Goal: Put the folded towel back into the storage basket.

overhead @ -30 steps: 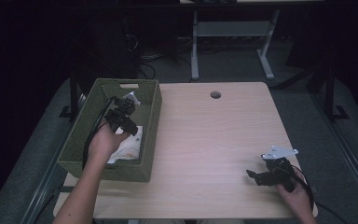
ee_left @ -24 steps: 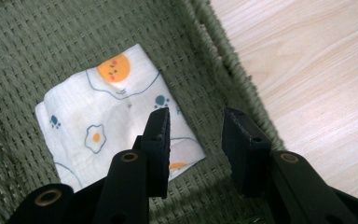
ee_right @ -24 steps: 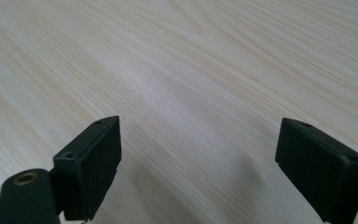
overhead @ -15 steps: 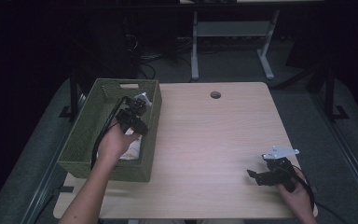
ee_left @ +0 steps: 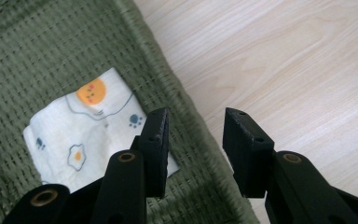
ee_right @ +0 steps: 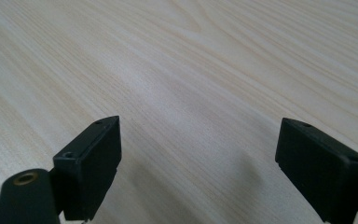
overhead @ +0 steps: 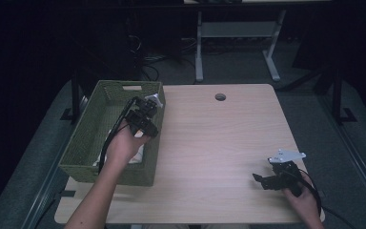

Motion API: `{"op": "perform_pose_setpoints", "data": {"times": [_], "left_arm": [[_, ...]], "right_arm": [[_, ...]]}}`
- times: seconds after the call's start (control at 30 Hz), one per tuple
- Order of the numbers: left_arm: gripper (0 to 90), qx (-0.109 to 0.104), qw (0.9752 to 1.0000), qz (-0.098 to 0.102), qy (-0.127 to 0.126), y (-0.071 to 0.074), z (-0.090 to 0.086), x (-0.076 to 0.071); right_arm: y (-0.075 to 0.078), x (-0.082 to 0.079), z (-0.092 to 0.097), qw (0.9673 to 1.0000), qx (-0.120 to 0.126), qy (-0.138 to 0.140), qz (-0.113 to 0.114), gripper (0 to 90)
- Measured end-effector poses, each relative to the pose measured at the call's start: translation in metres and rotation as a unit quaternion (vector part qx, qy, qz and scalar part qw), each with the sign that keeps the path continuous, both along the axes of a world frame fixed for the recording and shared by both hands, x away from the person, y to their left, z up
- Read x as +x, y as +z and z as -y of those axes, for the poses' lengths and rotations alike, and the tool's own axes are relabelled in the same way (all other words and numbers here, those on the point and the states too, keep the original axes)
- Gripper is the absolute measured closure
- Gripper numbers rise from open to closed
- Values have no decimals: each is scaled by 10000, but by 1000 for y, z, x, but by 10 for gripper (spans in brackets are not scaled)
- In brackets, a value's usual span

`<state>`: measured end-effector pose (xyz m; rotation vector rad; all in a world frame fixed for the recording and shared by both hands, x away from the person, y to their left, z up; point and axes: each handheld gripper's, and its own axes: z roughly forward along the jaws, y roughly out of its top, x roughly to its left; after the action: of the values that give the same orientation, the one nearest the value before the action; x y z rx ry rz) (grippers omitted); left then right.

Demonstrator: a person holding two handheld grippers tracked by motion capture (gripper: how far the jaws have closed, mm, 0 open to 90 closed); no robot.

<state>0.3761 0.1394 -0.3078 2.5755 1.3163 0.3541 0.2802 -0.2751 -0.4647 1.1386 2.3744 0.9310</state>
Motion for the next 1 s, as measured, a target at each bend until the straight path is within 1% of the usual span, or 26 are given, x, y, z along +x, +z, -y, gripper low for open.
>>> {"op": "perform_pose_setpoints", "data": {"times": [0.07, 0.17, 0.2, 0.27, 0.3, 0.5, 0.57, 0.6, 0.67, 0.7, 0.77, 0.8, 0.83, 0.9, 1.0], "left_arm": [[612, -60, 10000, 7, -30, -1, 5, -1], [612, -46, 9999, 15, -143, -1, 15, -3], [612, -28, 9998, -14, -193, -1, 17, -3], [609, -38, 9998, 3, -215, -1, 22, -5], [608, -32, 9996, -24, -262, 0, 25, -6], [607, -17, 9992, -4, -396, 2, 37, -9], [607, 20, 9988, -15, -488, 2, 41, -11], [606, 6, 9988, -7, -481, 2, 42, -11], [600, -7, 9983, -90, -583, 2, 46, -13], [595, 44, 9981, -92, -605, 2, 48, -14], [591, 45, 9979, -61, -650, 4, 51, -15], [590, -4, 9979, -56, -651, 4, 52, -16], [589, 10, 9975, -69, -706, 3, 54, -17], [583, 36, 9973, -56, -725, 1, 58, -19], [577, 14, 9968, -98, -797, -3, 65, -21]], "right_arm": [[0, 0, 0, 10000, 17, -18, -8, 139], [0, 0, 0, 10000, 15, -19, 0, 139], [0, 0, 0, 10000, 17, -18, 0, 139], [1, -1, 1, 10000, 14, -12, 9, 139], [1, -1, 1, 10000, 5, -7, 15, 139], [1, -1, 1, 10000, 17, -8, 12, 139], [1, -1, 1, 10000, 13, 2, 15, 139], [1, -1, 1, 10000, 23, 0, 14, 139], [1, -1, 1, 10000, 14, 5, 26, 139], [2, -1, 1, 10000, 18, 6, 30, 139], [2, -1, 1, 10000, 22, 2, 32, 139], [2, -1, 1, 10000, 20, 3, 32, 139], [2, -1, 1, 10000, 18, 3, 31, 139], [2, -1, 1, 10000, 12, 6, 33, 139], [2, -2, 1, 10000, 16, 7, 30, 139]]}}
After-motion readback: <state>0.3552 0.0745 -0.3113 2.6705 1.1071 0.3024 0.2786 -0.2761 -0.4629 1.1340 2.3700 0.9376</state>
